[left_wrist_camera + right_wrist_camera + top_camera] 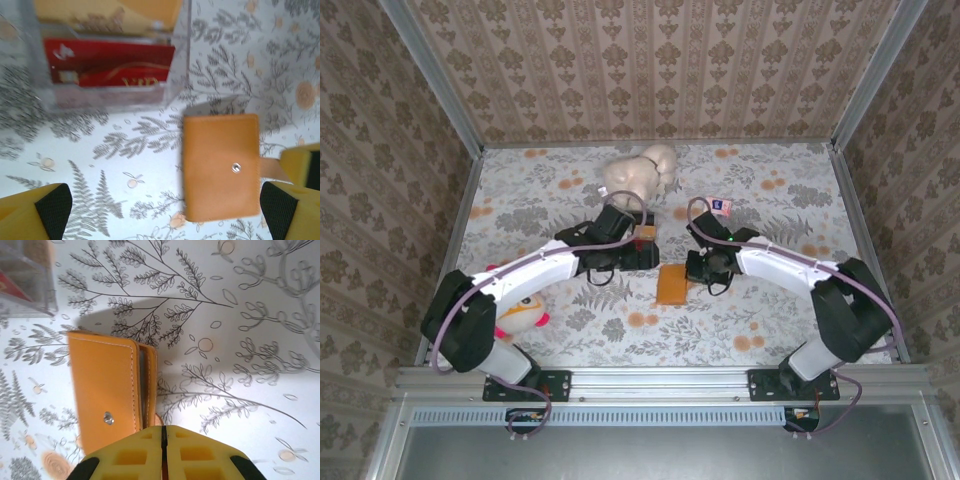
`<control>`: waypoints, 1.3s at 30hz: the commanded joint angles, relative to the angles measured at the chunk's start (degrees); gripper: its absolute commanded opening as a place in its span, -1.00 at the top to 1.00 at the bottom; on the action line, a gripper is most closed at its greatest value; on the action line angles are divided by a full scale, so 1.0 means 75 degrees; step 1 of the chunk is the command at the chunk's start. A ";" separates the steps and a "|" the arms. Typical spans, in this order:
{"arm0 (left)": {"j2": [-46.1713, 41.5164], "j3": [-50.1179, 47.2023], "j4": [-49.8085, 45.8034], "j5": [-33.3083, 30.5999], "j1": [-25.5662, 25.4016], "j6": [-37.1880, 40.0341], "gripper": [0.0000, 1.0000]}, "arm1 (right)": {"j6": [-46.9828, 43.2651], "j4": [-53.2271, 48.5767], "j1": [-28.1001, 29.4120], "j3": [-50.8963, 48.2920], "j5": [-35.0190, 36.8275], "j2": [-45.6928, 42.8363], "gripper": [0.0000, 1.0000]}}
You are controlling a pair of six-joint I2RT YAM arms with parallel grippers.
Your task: Take the credit cards out of the card holder
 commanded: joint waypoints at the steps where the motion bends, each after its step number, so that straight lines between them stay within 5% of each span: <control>1: -0.0223 -0.0007 -0.0101 -0.0205 0.0182 0.0331 -1.00 | -0.0452 -0.0729 -0.0123 0.0429 0.0213 -0.0539 0.82; 10: -0.0403 -0.0504 0.0408 0.0105 0.0413 0.0102 -1.00 | -0.0394 -0.0152 -0.0171 0.0700 -0.0865 -0.0363 0.82; 29: -0.0613 -0.0831 0.1067 0.0402 0.0413 0.0018 -1.00 | -0.0682 0.0205 -0.0603 0.0362 -0.1159 -0.0914 0.79; 32: -0.0591 -0.0880 0.1239 0.0492 0.0414 -0.0012 -1.00 | -0.0721 0.0735 -0.0768 0.0062 -0.1821 -0.1209 0.79; 39: -0.0429 -0.0828 0.1364 0.0716 0.0395 -0.0094 -1.00 | -0.0947 0.0010 -0.0904 0.0112 -0.1098 -0.1066 0.78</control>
